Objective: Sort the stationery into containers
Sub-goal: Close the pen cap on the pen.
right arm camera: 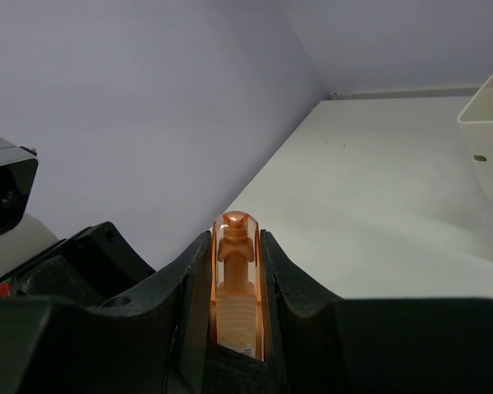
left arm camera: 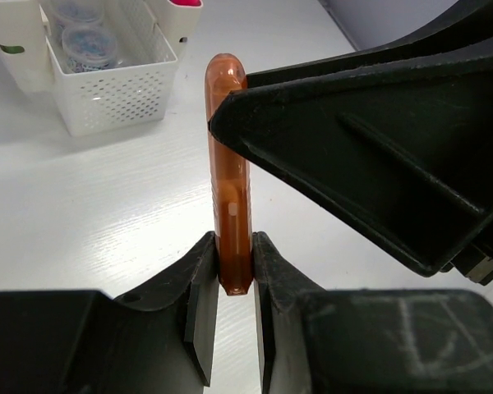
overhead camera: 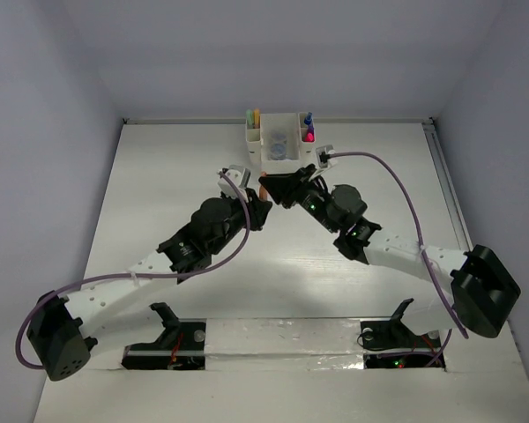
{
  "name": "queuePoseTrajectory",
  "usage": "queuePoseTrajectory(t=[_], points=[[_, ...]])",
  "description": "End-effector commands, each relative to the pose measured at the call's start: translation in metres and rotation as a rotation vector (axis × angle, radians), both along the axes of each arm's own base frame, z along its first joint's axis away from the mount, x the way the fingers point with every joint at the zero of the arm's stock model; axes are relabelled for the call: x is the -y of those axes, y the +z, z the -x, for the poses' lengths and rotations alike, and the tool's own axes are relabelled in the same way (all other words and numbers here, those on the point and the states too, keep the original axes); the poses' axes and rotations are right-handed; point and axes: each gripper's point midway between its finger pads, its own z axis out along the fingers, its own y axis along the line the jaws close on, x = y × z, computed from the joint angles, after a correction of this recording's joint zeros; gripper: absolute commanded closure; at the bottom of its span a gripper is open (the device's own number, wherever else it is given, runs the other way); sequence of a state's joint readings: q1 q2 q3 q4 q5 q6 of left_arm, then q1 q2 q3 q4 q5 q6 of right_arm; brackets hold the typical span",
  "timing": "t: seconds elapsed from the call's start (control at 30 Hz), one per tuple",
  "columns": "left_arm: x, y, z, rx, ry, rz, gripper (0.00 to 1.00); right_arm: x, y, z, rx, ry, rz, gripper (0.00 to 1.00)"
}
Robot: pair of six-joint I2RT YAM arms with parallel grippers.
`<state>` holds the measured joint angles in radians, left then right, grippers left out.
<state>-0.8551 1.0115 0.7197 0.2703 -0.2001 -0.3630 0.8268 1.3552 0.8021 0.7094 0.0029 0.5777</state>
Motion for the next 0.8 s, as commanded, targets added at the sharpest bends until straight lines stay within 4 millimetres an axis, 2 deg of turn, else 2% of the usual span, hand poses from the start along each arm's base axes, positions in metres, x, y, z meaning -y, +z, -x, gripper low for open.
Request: queuePoseTrajectory(t=[0.0, 0.13, 0.33, 0.4, 0.47, 0.5, 0.53, 0.6, 0.63, 0.67, 0.7, 0.73, 0.77], points=[[-0.044, 0.223, -0.008, 0.461, 0.146, 0.477, 1.00, -0.010, -0.154, 0.068, -0.328, 0.210, 0.356, 1.00], [-0.050, 0.240, -0.005, 0.484, 0.138, 0.493, 1.00, -0.005, -0.166, 0.071, -0.343, 0.193, 0.381, 1.00], [-0.041, 0.260, 0.000, 0.497, 0.080, 0.516, 1.00, -0.007, -0.188, 0.077, -0.384, 0.211, 0.417, 1.00], [-0.035, 0.258, -0.003, 0.487, 0.068, 0.508, 1.00, -0.011, -0.189, 0.081, -0.384, 0.223, 0.424, 1.00], [-0.029, 0.248, -0.005, 0.461, 0.053, 0.497, 1.00, -0.010, -0.182, 0.077, -0.380, 0.203, 0.406, 1.00], [-0.027, 0.241, -0.006, 0.441, 0.052, 0.487, 1.00, -0.010, -0.174, 0.075, -0.366, 0.191, 0.393, 1.00], [-0.024, 0.222, -0.008, 0.402, 0.049, 0.473, 1.00, -0.006, -0.157, 0.068, -0.342, 0.164, 0.366, 1.00], [-0.024, 0.203, -0.006, 0.364, 0.044, 0.468, 1.00, -0.004, -0.124, 0.050, -0.291, 0.121, 0.317, 1.00], [-0.022, 0.178, -0.008, 0.313, 0.044, 0.452, 1.00, -0.001, -0.112, 0.042, -0.276, 0.097, 0.301, 1.00], [-0.021, 0.166, -0.007, 0.286, 0.042, 0.441, 1.00, -0.003, -0.082, 0.033, -0.233, 0.085, 0.253, 1.00], [-0.023, 0.156, -0.004, 0.260, 0.040, 0.429, 1.00, -0.003, -0.068, 0.027, -0.215, 0.075, 0.232, 1.00], [-0.022, 0.134, -0.004, 0.223, 0.040, 0.403, 1.00, -0.003, -0.055, 0.021, -0.198, 0.064, 0.206, 1.00], [-0.023, 0.124, -0.002, 0.201, 0.038, 0.398, 1.00, -0.004, -0.034, 0.011, -0.170, 0.049, 0.171, 1.00]])
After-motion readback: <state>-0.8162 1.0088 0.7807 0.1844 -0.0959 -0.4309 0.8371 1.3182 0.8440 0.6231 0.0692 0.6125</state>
